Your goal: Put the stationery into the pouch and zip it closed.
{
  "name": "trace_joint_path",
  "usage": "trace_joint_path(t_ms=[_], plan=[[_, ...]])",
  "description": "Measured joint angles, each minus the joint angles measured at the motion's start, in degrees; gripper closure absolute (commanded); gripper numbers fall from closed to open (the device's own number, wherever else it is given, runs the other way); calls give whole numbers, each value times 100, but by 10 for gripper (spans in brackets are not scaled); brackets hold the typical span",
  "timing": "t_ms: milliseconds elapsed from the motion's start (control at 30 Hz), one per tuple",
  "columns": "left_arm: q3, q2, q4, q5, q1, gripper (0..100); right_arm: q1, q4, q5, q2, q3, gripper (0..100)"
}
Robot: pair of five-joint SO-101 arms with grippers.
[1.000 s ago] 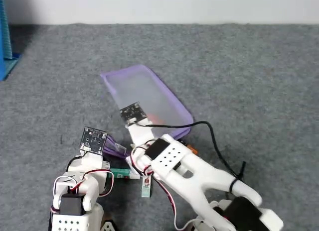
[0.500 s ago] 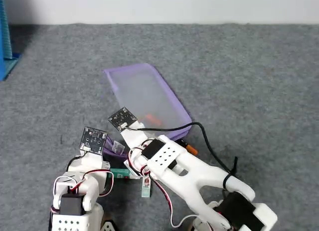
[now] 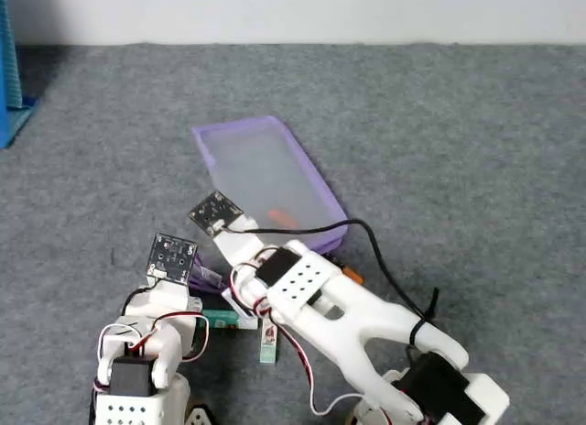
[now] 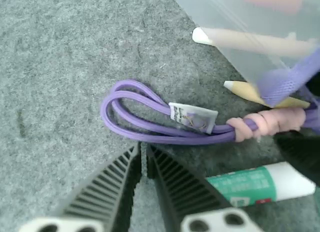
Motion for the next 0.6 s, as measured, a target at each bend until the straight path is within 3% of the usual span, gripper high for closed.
trace_joint_path(t_ms=[600], plan=[[0, 0, 0, 0, 0, 983, -9, 211, 0, 0, -149, 801]])
